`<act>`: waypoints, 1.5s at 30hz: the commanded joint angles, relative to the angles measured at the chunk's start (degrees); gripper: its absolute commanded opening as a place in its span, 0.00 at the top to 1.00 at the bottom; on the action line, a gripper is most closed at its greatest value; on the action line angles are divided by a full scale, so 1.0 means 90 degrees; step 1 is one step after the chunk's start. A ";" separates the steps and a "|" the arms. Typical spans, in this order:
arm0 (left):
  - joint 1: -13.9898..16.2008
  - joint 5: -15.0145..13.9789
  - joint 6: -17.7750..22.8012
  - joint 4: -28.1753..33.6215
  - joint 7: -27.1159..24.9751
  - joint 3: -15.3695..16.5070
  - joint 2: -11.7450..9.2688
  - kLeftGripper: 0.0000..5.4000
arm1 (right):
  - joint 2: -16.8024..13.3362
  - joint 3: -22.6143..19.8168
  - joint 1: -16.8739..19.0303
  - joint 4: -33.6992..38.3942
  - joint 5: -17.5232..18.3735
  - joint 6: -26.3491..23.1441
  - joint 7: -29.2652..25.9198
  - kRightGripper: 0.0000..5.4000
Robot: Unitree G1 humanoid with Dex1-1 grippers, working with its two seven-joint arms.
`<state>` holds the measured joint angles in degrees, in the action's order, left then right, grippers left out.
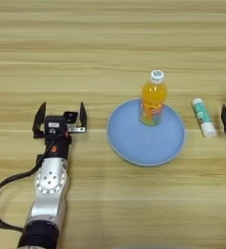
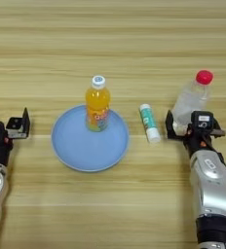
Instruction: Move the objects on the table
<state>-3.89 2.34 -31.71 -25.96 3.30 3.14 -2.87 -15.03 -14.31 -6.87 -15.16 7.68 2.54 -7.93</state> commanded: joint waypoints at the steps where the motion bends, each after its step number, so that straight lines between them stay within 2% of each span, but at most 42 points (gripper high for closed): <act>1: -0.0130 0.0118 0.0273 -0.0265 0.0006 -0.0057 -0.0019 0.00 | -0.0041 -0.0011 0.0048 0.0223 0.0043 -0.0202 -0.0016 0.00; 8: -0.0230 0.0136 0.0614 -0.0625 0.0018 -0.0068 -0.0067 0.00 | -0.0053 -0.0005 0.0297 0.0760 0.0062 -0.0559 0.0009 0.00; 19: -0.0409 -0.0013 0.1078 -0.1127 -0.0024 0.0039 -0.0099 0.00 | 0.0005 -0.0035 0.0379 0.1089 0.0098 -0.0751 0.0044 0.00; 28: -0.0385 -0.0155 0.1017 -0.1146 -0.0347 0.0035 -0.0067 0.23 | 0.0015 -0.0049 0.0375 0.1105 0.0117 -0.0739 0.0059 0.00; 45: -0.0431 -0.0151 0.0897 -0.1209 -0.0413 0.0095 -0.0050 0.51 | 0.0008 -0.0085 0.0318 0.1012 0.0135 -0.0721 0.0050 0.00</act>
<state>-8.75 1.57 -25.16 -35.11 0.15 4.14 -3.52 -15.01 -14.85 -3.78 -6.39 8.57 -3.28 -7.72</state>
